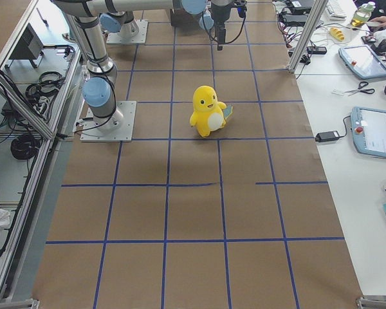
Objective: Pull drawer sideways
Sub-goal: 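Keep pulling the drawer handle farther out with the left gripper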
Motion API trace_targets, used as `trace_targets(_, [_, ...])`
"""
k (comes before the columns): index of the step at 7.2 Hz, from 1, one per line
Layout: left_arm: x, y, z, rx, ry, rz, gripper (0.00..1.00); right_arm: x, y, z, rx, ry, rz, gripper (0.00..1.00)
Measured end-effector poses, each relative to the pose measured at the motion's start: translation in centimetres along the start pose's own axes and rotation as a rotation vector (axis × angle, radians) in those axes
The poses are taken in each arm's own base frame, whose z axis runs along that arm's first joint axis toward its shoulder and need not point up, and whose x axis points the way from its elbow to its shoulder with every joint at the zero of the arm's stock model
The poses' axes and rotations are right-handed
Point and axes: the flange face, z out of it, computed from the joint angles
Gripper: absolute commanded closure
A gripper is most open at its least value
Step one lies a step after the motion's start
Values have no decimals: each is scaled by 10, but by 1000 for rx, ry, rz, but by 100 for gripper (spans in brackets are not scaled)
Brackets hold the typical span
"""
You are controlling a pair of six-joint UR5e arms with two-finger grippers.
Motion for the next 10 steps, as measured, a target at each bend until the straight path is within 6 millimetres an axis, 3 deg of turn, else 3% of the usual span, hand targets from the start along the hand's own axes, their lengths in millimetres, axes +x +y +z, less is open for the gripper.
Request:
trace_targets(3, [3, 2, -8, 17, -8, 3, 87, 0, 0, 0, 0, 0, 0, 0])
trace_targets(4, [4, 3, -12, 24, -11, 4, 64, 0, 0, 0, 0, 0, -1, 0])
trace_targets(5, [4, 3, -14, 29, -13, 6, 1, 0, 0, 0, 0, 0, -1, 0])
trace_targets(8, [2, 4, -17, 33, -9, 0, 0, 0, 0, 0, 0, 0, -1, 0])
trace_targets(10, [-14, 6, -33, 24, 90, -35, 0, 0, 0, 0, 0, 0, 0, 0])
